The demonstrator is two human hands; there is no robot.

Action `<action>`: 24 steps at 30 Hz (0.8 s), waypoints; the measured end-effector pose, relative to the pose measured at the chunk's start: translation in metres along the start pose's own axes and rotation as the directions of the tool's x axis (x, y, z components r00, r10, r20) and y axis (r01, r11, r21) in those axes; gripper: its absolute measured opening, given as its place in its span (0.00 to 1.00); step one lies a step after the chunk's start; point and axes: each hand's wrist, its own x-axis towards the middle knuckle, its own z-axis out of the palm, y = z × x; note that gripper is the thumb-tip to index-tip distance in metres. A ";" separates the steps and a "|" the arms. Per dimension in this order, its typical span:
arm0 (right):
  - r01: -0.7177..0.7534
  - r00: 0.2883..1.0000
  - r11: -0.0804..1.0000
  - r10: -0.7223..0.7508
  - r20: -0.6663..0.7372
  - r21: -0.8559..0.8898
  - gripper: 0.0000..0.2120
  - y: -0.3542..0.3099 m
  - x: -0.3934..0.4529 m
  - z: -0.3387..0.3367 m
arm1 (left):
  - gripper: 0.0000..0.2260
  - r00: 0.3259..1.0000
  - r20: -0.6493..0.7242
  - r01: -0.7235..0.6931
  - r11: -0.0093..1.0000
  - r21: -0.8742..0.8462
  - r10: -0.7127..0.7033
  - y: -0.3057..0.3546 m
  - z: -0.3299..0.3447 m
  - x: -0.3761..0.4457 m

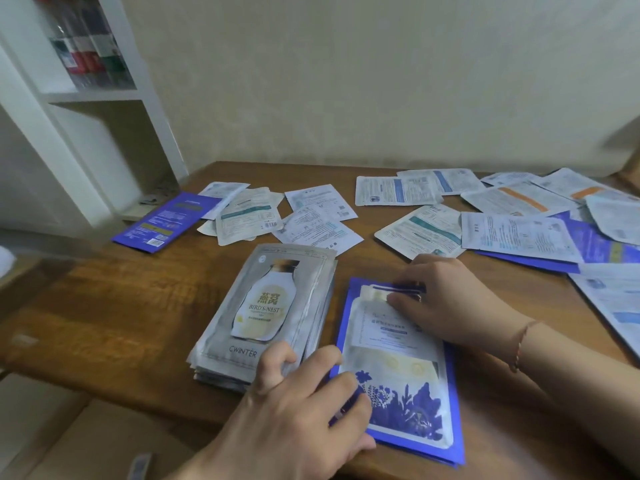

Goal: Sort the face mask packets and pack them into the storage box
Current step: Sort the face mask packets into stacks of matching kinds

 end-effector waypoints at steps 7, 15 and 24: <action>-0.009 1.000 1.000 0.009 -0.001 -0.023 0.14 -0.005 0.000 -0.006 | 0.13 0.997 0.067 -0.042 0.997 -0.064 0.046 -0.001 -0.010 0.000; 0.226 0.970 0.972 -0.219 -0.103 0.063 0.16 -0.076 0.093 -0.019 | 0.13 0.894 -0.052 0.437 0.891 -0.127 -0.446 -0.147 -0.013 0.008; 0.350 0.917 0.936 -0.335 0.217 -0.031 0.18 -0.156 0.205 0.036 | 0.20 0.363 0.469 0.788 0.534 0.307 -0.805 -0.294 0.069 -0.047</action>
